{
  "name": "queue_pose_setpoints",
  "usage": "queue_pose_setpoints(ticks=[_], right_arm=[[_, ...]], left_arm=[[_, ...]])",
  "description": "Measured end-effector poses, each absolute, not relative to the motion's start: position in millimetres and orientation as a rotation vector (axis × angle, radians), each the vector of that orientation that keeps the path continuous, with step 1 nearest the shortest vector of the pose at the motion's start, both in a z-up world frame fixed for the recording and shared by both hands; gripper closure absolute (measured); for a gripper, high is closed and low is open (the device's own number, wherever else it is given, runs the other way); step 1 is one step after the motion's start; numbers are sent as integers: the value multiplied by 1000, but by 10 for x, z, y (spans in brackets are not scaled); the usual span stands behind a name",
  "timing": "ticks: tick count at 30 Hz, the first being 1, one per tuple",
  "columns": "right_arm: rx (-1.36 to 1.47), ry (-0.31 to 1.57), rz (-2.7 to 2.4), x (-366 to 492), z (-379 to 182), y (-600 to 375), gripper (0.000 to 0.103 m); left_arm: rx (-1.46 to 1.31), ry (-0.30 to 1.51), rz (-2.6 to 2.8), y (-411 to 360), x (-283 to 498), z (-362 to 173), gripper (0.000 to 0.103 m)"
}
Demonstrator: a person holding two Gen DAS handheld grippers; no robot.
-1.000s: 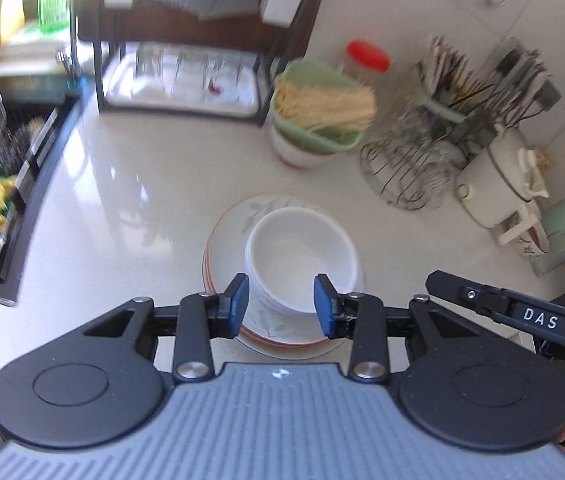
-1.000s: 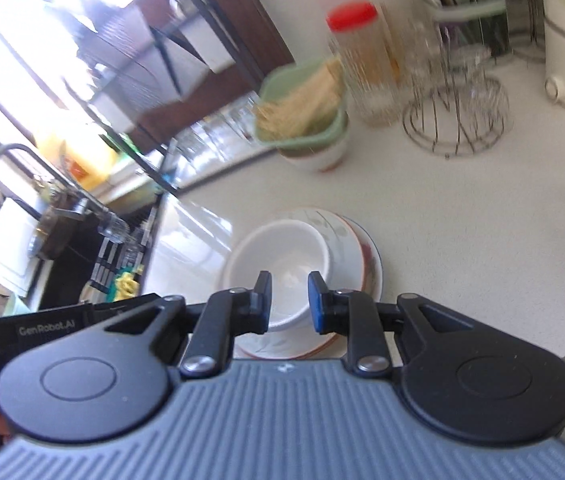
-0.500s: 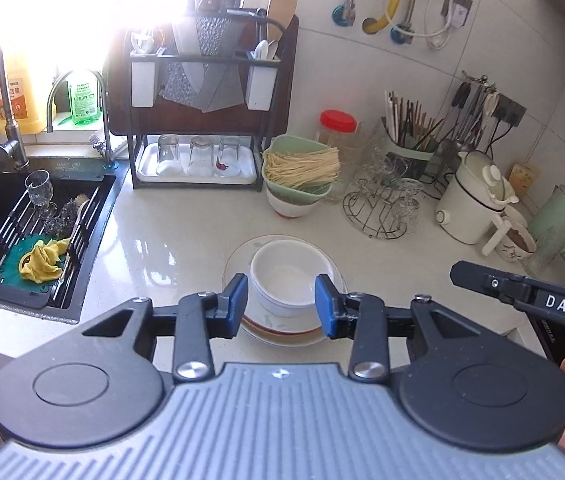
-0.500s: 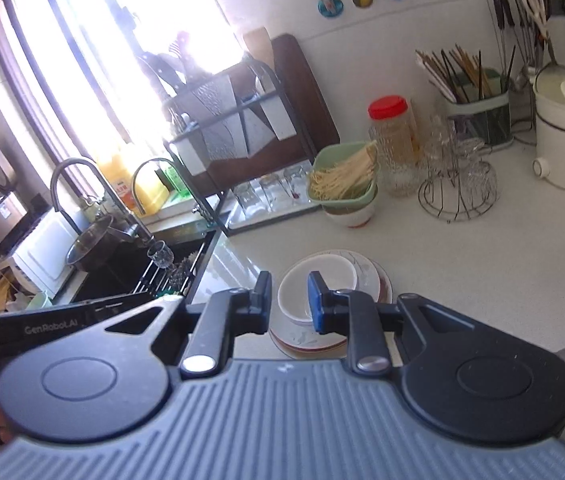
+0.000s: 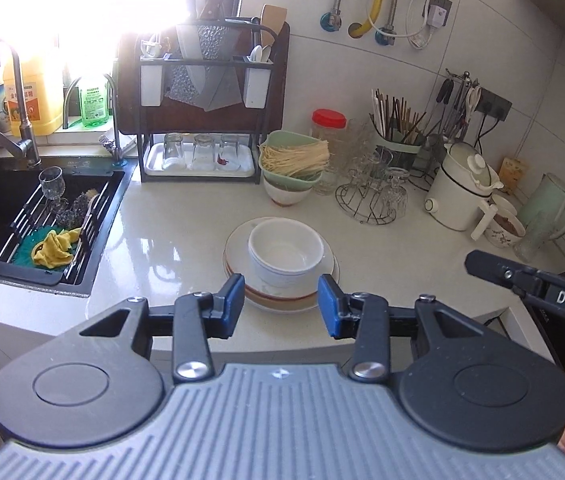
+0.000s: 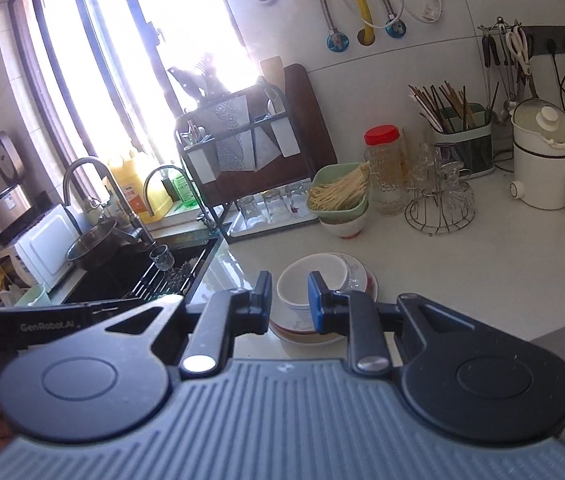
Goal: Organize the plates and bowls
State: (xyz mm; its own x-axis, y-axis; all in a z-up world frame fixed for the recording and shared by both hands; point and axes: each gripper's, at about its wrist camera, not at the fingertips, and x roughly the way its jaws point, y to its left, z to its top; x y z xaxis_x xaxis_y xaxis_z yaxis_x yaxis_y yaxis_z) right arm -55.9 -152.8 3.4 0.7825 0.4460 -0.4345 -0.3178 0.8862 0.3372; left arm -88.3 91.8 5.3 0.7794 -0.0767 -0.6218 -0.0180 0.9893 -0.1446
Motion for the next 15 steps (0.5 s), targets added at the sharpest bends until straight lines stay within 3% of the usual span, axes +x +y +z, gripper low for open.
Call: queue_pose_setpoints(ticks=[15], right_arm=[[175,484,346,-918,-108,-1651,79]], left_arm=[[-155,687,-11,871,-1138,-55,57]])
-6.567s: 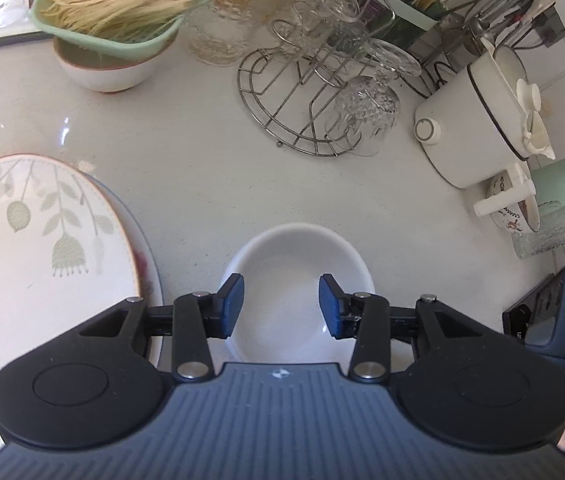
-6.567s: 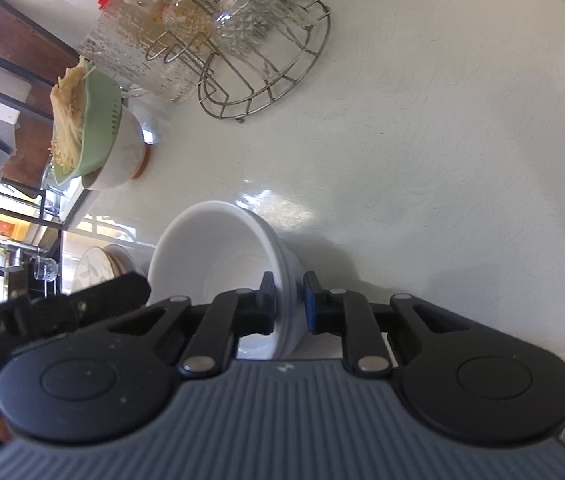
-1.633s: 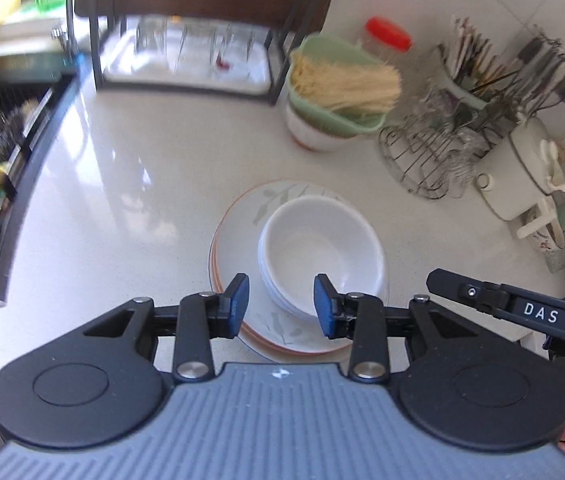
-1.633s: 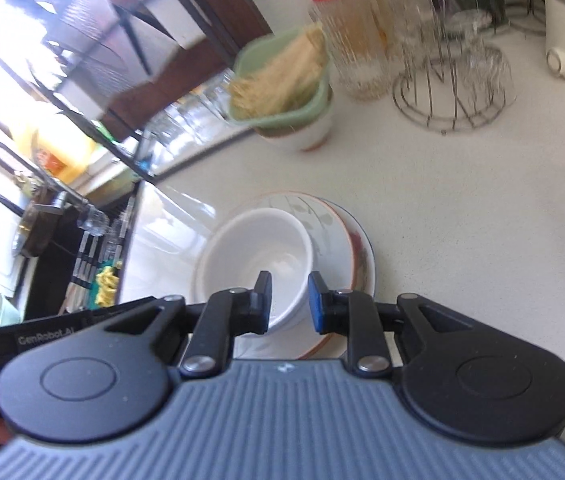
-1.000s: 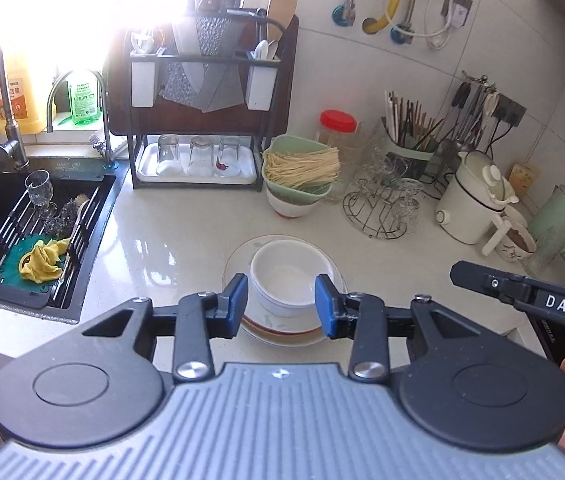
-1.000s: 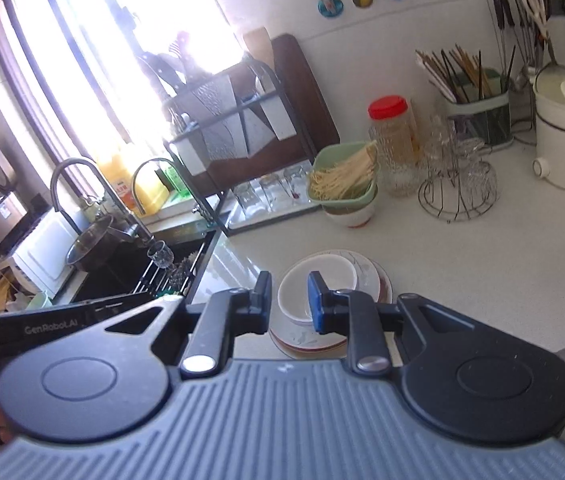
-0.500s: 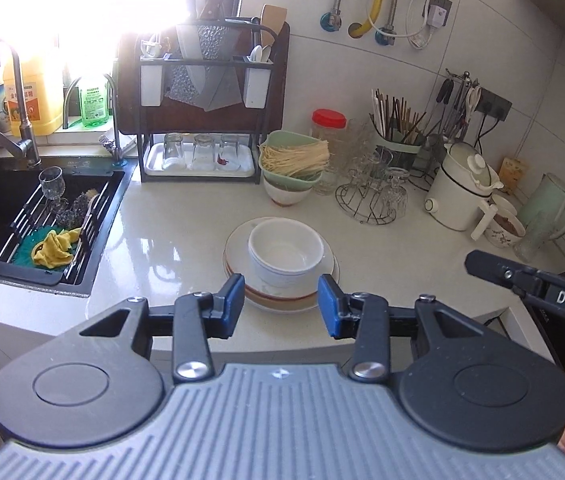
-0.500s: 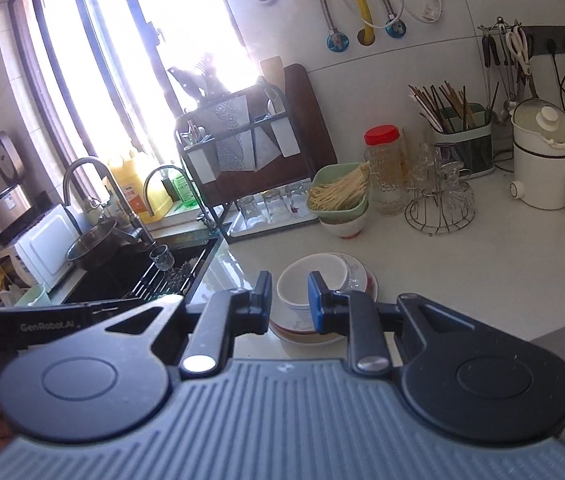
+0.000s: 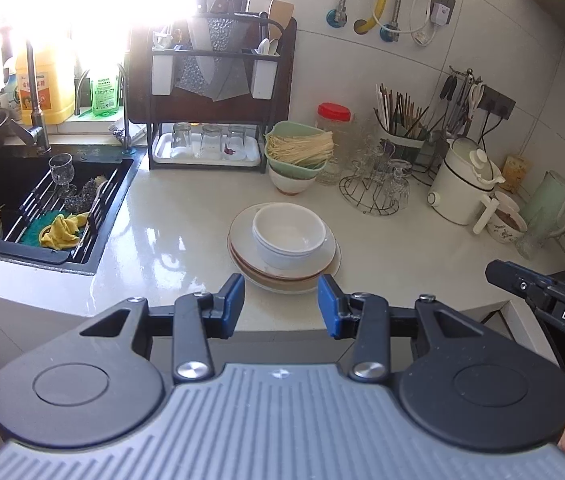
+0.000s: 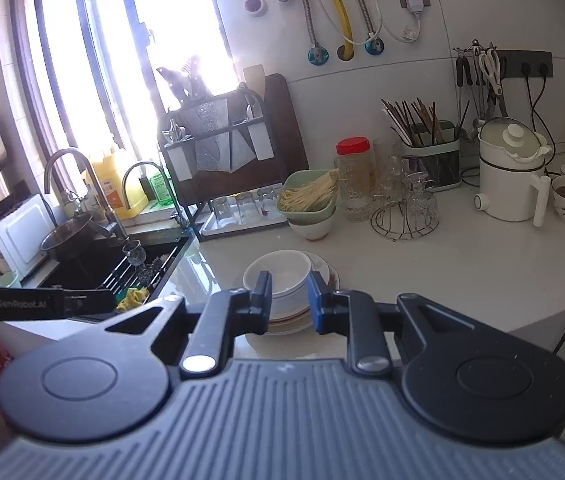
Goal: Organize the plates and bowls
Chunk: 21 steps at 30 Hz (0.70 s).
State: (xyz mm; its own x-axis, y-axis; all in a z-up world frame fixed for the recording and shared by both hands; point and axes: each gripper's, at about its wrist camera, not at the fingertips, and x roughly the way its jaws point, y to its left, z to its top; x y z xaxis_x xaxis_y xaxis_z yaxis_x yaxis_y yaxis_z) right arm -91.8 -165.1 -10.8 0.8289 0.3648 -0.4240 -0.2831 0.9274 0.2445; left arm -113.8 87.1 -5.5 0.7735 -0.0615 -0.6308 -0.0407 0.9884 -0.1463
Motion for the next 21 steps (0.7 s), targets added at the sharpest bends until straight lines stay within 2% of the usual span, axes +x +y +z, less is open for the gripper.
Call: queue_pose_setpoints(ticks=[2,3,4,5,7,10,21], right_arm=[[161,492,348,-936,-147,-1636,79],[157,498,347,-938,-165,-1631,76],[159,501,349,-941,-182,-1629,59],[162,499,352,-948,-198,-1632,36],[158,485,345,-974,-224,-1630,15],[130,498,321,-949,-254,-1614,15],[145,527,295,-956,-309,-1640,15]], left_arm=[[-150,698,-10,869,-1150,-82,51],[-146,700,-10,868,-1156,-96,42],[-139,703,-8,862,-1160,-118,32],[-131,708,-10,859,-1157,-147,28],[-122,719,-8,858,-1136,-194,19],[-110,712,7,874,-1126,-224,6],[-122,730,8,917,-1141,-252,4]])
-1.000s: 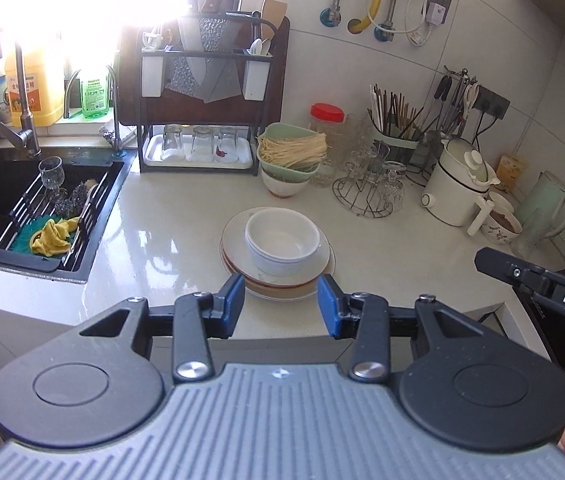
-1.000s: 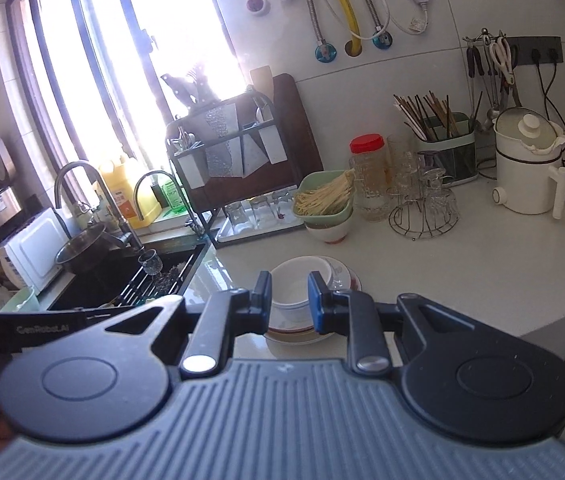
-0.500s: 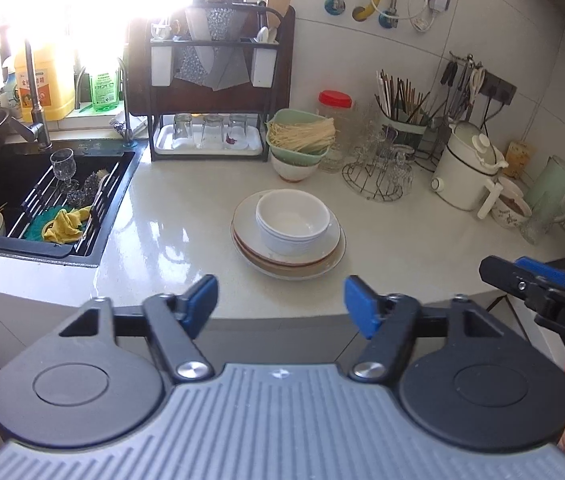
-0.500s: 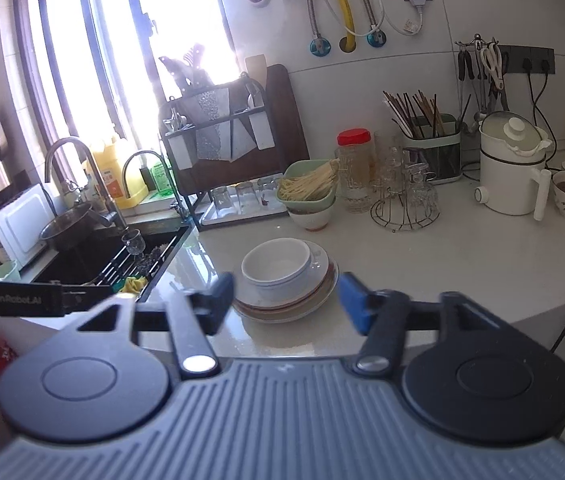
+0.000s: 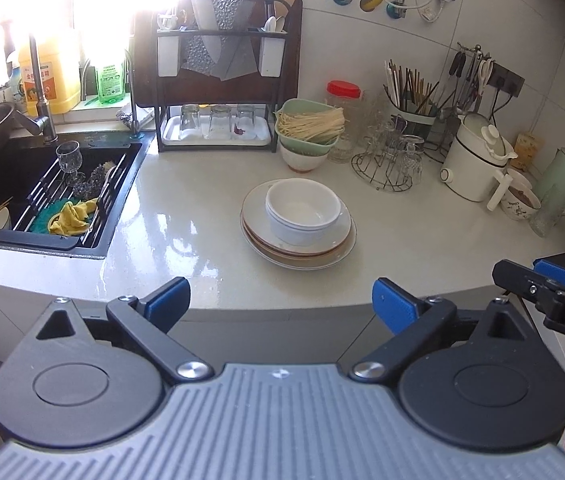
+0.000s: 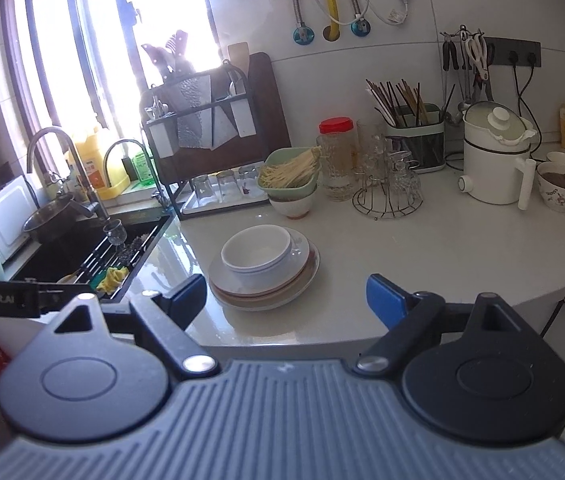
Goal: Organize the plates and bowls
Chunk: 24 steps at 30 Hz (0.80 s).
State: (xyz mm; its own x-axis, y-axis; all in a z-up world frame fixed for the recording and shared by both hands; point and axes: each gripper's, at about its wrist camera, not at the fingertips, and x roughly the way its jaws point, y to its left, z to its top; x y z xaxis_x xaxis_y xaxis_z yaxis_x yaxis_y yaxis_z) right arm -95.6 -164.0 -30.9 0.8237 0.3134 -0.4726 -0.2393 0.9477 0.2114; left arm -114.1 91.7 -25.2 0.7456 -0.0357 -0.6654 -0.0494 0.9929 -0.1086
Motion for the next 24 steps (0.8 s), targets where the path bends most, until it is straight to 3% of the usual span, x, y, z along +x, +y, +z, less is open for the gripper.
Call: queue_pose_setpoints(ticks=[24], right_arm=[[153,540,284,-938,-298,-1573,15]], left_arm=[[-118,730,1,976,-1136,-161,3]])
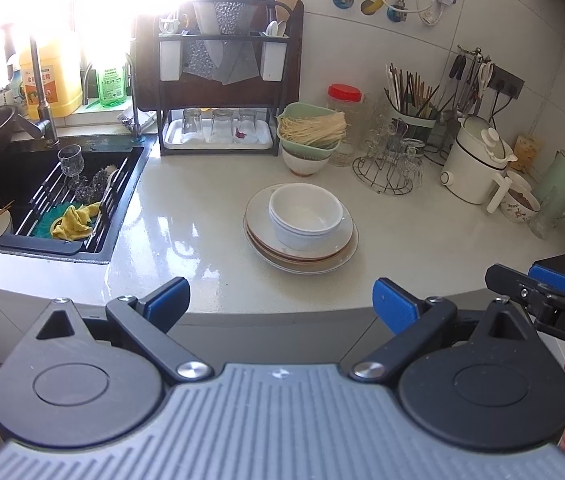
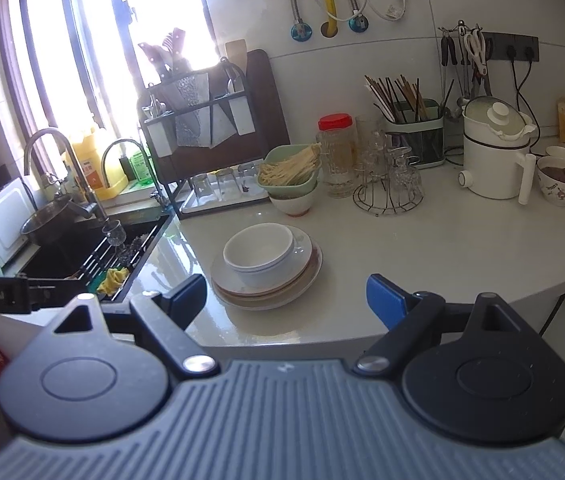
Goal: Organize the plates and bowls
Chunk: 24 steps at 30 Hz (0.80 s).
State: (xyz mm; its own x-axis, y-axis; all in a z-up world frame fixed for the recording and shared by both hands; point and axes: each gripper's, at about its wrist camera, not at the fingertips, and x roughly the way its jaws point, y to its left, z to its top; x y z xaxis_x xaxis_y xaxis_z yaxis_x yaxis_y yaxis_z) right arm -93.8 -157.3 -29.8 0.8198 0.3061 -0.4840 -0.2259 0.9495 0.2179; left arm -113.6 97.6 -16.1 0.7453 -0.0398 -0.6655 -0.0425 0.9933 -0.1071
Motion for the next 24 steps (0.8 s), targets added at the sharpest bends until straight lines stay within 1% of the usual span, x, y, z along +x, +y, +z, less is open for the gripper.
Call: queue_pose_setpoints(ticks=[24], right_arm=[[140,539,266,-953,-295,-1531,15]], left_arm=[[-118,745,16,980,-1155,-208,3]])
